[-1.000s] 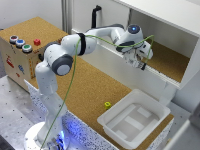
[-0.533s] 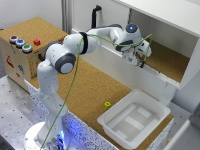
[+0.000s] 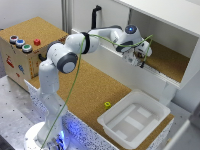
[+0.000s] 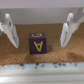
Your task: Put the purple object inside the right cabinet
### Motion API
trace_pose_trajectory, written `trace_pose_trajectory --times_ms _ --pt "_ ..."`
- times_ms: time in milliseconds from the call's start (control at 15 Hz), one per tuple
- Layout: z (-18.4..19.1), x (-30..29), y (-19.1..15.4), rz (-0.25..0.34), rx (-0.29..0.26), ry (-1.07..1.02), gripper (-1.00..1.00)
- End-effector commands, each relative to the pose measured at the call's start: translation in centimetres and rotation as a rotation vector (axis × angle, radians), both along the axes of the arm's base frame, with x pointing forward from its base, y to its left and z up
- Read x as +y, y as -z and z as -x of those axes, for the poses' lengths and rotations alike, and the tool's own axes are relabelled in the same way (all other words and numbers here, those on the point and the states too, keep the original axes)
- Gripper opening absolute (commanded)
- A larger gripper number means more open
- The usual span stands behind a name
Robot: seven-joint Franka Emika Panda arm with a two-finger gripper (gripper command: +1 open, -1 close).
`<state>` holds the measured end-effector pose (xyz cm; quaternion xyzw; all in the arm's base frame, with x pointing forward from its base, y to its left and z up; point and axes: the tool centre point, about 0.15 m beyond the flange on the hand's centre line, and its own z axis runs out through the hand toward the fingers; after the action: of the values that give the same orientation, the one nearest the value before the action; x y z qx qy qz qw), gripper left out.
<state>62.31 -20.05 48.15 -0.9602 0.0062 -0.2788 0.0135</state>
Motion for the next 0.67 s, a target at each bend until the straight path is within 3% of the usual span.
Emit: trace_pose_trajectory --times_ms 0,200,333,467,600 --pt "12.3 -2.3 0.5 -0.101 0.026 0.052 1.00" --pt "17.6 -3.2 2.7 -0.113 0.102 0.110 1.00" --pt "20.1 -2.7 4.0 -0.058 0.113 0.132 1.00" --pt "22.8 -2.2 5.5 -0.040 0.133 0.159 1.00" --pt "25.5 -1.2 8.0 0.006 0.179 0.168 1.00"
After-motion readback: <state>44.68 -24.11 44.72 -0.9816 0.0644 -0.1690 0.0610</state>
